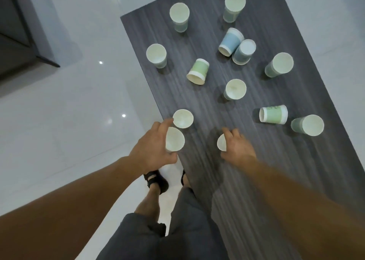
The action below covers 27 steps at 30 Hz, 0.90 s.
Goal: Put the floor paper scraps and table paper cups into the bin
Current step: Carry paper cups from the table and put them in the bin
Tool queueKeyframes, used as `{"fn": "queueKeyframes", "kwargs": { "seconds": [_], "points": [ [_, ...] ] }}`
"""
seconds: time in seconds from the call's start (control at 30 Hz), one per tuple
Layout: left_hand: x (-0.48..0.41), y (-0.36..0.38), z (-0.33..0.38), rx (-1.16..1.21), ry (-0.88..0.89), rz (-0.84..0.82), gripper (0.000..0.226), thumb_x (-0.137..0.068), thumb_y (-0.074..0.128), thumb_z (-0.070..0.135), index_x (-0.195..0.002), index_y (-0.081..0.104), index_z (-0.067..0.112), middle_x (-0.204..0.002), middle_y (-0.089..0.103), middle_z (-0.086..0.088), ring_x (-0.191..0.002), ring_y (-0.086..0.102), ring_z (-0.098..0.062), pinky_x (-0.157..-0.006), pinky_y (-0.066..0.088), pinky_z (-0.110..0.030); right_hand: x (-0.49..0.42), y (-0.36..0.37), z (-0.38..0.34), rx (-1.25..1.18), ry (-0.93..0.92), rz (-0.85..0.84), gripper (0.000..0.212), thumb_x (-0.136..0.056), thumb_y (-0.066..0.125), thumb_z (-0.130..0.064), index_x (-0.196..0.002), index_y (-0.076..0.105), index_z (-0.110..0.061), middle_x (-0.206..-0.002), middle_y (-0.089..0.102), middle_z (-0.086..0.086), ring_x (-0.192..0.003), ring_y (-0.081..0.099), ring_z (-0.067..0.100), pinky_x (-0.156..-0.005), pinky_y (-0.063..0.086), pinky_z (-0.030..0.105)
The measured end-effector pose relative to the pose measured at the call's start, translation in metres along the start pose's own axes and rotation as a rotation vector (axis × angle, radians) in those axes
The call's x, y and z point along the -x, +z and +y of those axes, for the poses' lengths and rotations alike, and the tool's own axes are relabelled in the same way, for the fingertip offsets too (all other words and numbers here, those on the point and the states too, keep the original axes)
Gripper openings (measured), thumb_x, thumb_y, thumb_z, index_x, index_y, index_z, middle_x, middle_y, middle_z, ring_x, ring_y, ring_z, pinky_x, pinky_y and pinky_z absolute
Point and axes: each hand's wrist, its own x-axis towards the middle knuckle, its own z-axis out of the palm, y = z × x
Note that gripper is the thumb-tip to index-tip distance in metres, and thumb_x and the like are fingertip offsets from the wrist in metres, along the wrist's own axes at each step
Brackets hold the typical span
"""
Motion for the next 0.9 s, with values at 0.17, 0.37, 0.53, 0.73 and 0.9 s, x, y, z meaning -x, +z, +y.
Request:
{"fn": "queueKeyframes", "kwargs": {
  "seconds": [0.17, 0.37, 0.53, 0.73, 0.9],
  "points": [
    [0.041, -0.031, -0.002, -0.068, -0.052, 0.069, 0.084, -0.072, 0.072, 0.036, -0.143, 0.029, 0.026, -0.130, 0.039, 0.000, -0.104, 0.050, -0.019, -0.084, 0.045, -0.027, 0.037, -0.026, -0.065, -0.147, -0.176, 0.088, 0.075, -0.079, 0.063, -0.036, -0.145, 0.028, -0.026, -0.131, 0.034, 0.003, -0.111, 0.048, 0.030, -0.083, 0.049, 0.041],
    [0.104, -0.063, -0.010, -0.059, -0.032, 0.244, 0.081, -0.071, 0.071, 0.037, -0.141, 0.033, 0.020, -0.134, 0.038, 0.000, -0.109, 0.052, -0.022, -0.084, 0.045, -0.028, 0.095, -0.061, -0.141, -0.016, -0.426, 0.216, 0.063, -0.079, 0.061, -0.040, -0.135, 0.040, -0.023, -0.128, 0.040, 0.001, -0.106, 0.049, 0.026, -0.076, 0.045, 0.034],
    [0.188, -0.097, -0.050, 0.027, -0.065, 0.422, 0.083, -0.071, 0.072, 0.035, -0.141, 0.031, 0.021, -0.132, 0.038, 0.000, -0.106, 0.051, -0.019, -0.078, 0.040, -0.025, 0.152, -0.072, -0.216, 0.072, -0.555, 0.243, 0.071, -0.080, 0.061, -0.038, -0.143, 0.036, -0.017, -0.137, 0.037, 0.001, -0.121, 0.044, 0.024, -0.088, 0.049, 0.037],
    [0.337, -0.105, -0.146, 0.167, -0.270, 0.654, 0.080, -0.074, 0.066, 0.035, -0.144, 0.027, 0.025, -0.134, 0.034, 0.000, -0.111, 0.049, -0.022, -0.081, 0.043, -0.029, 0.226, -0.048, -0.346, 0.237, -0.759, 0.268, 0.073, -0.083, 0.058, -0.045, -0.146, 0.029, -0.023, -0.139, 0.034, -0.002, -0.120, 0.044, 0.022, -0.089, 0.049, 0.037],
    [0.456, -0.090, -0.206, 0.293, -0.487, 0.846, 0.080, -0.074, 0.068, 0.034, -0.143, 0.030, 0.023, -0.133, 0.035, -0.001, -0.112, 0.049, -0.024, -0.088, 0.047, -0.035, 0.288, 0.001, -0.462, 0.335, -1.001, 0.224, 0.071, -0.085, 0.059, -0.046, -0.146, 0.031, -0.022, -0.139, 0.035, -0.001, -0.121, 0.043, 0.022, -0.087, 0.045, 0.034]
  ]
}}
